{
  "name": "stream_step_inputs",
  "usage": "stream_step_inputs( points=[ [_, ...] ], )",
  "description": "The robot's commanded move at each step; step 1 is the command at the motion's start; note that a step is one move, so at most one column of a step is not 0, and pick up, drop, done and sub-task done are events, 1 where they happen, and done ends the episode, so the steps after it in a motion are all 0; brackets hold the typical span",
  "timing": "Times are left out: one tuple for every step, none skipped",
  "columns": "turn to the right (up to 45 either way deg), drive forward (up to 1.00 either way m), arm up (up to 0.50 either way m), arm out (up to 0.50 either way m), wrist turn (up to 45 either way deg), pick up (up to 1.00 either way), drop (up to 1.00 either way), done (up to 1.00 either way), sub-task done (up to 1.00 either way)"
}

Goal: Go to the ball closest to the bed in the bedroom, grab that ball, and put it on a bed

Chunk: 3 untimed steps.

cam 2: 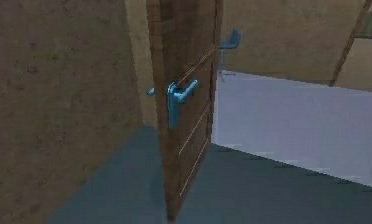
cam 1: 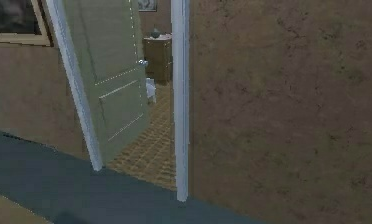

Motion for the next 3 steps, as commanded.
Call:
stream_step_inputs(
  points=[
    [0.0, 0.8, 0.0, 0.0, 0.0, 0.0, 0.0, 0.0, 0.0],
    [-45.0, 0.0, 0.0, 0.0, 0.0, 0.0, 0.0, 0.0, 0.0],
    [-21.0, 0.0, 0.0, 0.0, 0.0, 0.0, 0.0, 0.0, 0.0]
  ],
)
